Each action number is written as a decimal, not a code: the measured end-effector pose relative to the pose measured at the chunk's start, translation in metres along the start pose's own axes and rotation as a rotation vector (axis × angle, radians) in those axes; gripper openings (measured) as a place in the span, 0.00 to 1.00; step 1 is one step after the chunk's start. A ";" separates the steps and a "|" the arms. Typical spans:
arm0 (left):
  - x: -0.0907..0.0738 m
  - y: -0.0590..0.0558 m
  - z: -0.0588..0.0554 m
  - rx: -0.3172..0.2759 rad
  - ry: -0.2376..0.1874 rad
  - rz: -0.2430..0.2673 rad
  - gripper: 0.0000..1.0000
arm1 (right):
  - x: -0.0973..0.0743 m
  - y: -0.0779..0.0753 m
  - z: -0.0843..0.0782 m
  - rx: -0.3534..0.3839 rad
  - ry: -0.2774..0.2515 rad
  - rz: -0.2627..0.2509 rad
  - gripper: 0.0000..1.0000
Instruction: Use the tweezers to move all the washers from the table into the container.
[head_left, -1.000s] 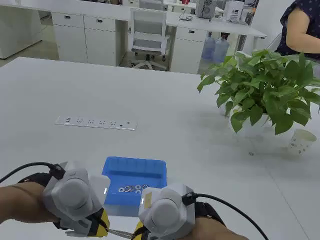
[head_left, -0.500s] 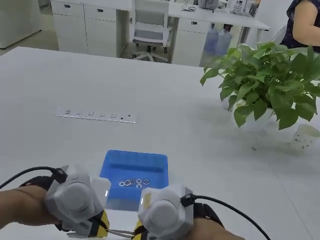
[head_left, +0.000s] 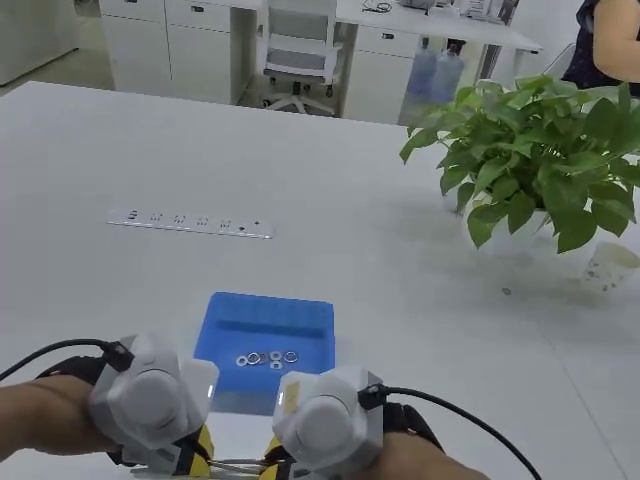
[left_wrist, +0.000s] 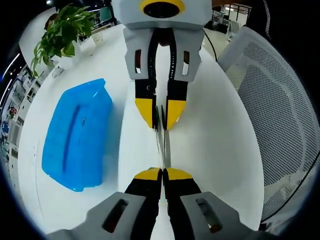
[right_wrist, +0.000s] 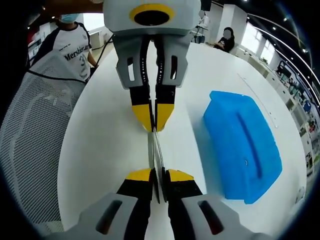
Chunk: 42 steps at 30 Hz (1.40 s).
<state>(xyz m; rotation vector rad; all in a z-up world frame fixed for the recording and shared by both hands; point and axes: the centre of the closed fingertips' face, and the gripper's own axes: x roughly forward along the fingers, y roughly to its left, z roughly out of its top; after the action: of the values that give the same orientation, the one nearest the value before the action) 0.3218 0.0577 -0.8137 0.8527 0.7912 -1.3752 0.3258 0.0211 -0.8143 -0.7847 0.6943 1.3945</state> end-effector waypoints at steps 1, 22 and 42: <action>0.000 0.000 0.000 0.001 0.001 -0.001 0.06 | 0.000 0.000 0.000 0.001 0.000 -0.001 0.11; 0.003 0.001 0.001 -0.028 -0.005 -0.003 0.07 | 0.001 -0.002 -0.002 0.011 0.013 -0.001 0.14; -0.036 0.003 0.012 -0.191 -0.132 0.080 0.30 | -0.043 -0.029 0.008 0.127 -0.118 -0.163 0.39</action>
<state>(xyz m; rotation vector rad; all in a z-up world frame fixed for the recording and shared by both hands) 0.3228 0.0651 -0.7760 0.6315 0.7643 -1.2503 0.3520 0.0024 -0.7720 -0.6389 0.6074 1.2266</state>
